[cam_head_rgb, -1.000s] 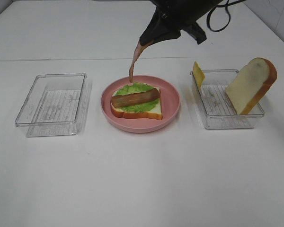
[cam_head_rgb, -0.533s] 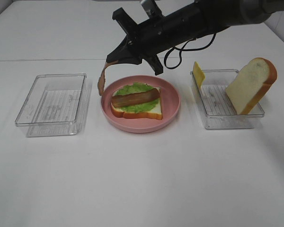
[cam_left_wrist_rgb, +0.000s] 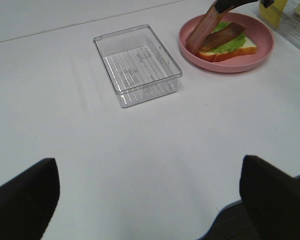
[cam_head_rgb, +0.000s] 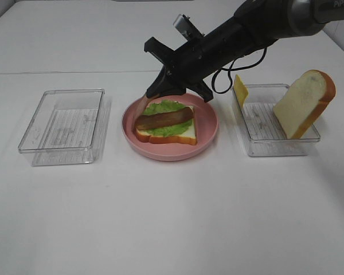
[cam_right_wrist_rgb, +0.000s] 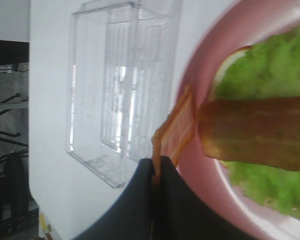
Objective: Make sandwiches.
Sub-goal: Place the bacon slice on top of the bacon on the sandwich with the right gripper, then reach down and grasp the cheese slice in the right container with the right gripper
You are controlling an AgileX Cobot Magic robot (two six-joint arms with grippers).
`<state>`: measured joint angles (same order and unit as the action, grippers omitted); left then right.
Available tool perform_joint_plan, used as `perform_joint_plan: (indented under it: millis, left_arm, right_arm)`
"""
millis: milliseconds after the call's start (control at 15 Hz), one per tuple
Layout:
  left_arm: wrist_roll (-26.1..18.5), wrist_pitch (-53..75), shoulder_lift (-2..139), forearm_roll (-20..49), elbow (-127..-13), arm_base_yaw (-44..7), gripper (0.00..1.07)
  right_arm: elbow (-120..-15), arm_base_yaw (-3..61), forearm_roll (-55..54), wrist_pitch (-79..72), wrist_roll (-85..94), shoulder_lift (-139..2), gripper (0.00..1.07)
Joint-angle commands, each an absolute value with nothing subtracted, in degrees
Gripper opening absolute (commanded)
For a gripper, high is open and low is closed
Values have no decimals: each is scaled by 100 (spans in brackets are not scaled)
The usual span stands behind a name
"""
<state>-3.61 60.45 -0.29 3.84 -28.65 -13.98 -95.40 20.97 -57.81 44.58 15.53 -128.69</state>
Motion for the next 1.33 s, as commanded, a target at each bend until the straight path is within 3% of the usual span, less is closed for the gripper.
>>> perform_joint_plan:
  millis: [67,267,333,400,667,1000,1333]
  left_arm:
    - [-361,5993,-160,407,-2859,-1409,92]
    - [-361,5993,-160,407,-2859,-1409,92]
    - [-361,5993,-160,407,-2859,-1409,92]
    - [-361,5993,-160,407,-2859,-1409,92]
    - [-361,5993,-160,407,-2859,-1409,92]
    - [-361,5993,-160,407,-2859,-1409,92]
    - [-361,5993,-160,407,-2859,-1409,92]
  right_arm:
    - [-9563,2045,-4922,4429,1112,-12765,0]
    - [-9563,2057,-3799,4395,332,-12697,3]
    - [-9574,2057,-3249,4412,-40,-12680,14]
    - [-9574,2057,-3191,4429,-69,-12680,19]
    - [-9574,2057,-3191,4635,229,-12576,71]
    - [-9580,2057,-2636,4693,304,-11780,72]
    - [-10130,2045,-659,5581,-716,-11545,72]
